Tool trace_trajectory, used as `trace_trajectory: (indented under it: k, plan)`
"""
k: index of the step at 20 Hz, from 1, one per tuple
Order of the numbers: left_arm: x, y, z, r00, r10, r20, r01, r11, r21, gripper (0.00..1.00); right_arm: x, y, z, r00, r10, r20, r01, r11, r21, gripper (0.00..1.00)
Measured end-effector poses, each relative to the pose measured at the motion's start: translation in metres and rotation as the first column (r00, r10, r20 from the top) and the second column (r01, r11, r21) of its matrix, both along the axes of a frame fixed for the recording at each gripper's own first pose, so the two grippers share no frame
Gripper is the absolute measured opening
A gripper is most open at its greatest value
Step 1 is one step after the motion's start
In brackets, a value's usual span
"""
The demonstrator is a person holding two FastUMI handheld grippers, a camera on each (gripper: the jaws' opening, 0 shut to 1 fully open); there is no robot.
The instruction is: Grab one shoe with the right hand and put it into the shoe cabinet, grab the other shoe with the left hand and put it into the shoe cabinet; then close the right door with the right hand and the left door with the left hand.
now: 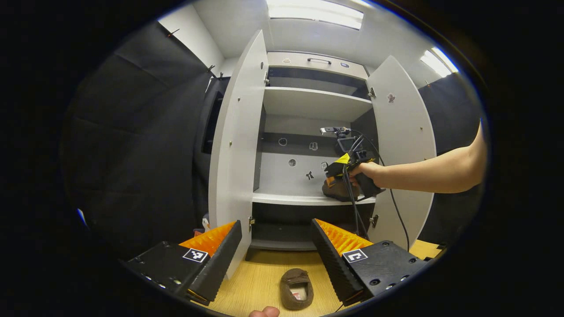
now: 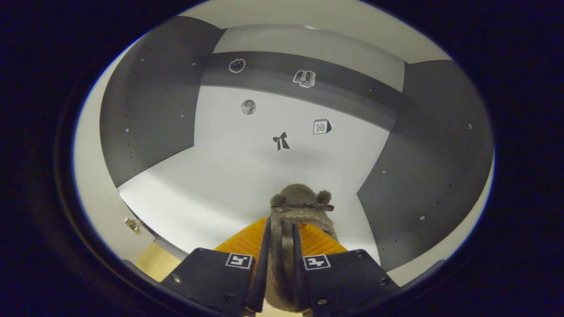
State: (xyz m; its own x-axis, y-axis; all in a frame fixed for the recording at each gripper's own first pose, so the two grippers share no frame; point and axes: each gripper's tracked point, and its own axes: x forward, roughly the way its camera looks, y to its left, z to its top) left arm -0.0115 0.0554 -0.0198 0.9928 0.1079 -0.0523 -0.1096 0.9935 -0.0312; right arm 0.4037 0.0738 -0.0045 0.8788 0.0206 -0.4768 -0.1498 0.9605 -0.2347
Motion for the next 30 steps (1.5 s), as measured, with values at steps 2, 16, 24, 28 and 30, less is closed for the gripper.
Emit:
trace_trajectory:
  k: [2, 16, 24, 28, 30]
  plan:
    - [0.001, -0.002, 0.0, 1.0, -0.007, 0.004, 0.007, 1.0, -0.001, 0.95, -0.008, 0.001, 0.006, 1.0, 0.005, 0.006, -0.005, 1.0, -0.003, 0.51]
    - [0.0, -0.02, 0.001, 0.997, -0.072, 0.016, 0.072, 0.997, -0.007, 0.95, -0.186, -0.001, 0.068, 0.954, 0.096, 0.286, -0.137, 0.982, 0.13, 0.74]
    - [0.006, -0.026, -0.003, 0.995, -0.098, 0.004, 0.098, 0.995, -0.001, 0.95, -0.264, -0.026, 0.027, 0.931, -0.009, 0.365, -0.081, 0.97, 0.231, 1.0]
    - [0.004, -0.033, -0.004, 0.994, -0.114, -0.004, 0.114, 0.993, 0.009, 0.95, -0.286, -0.038, 0.011, 0.929, -0.062, 0.365, -0.04, 0.963, 0.267, 0.95]
    - [0.004, -0.036, -0.006, 0.993, -0.122, -0.008, 0.122, 0.992, 0.015, 0.95, -0.293, -0.045, 0.008, 0.925, -0.087, 0.371, -0.021, 0.961, 0.277, 1.0]
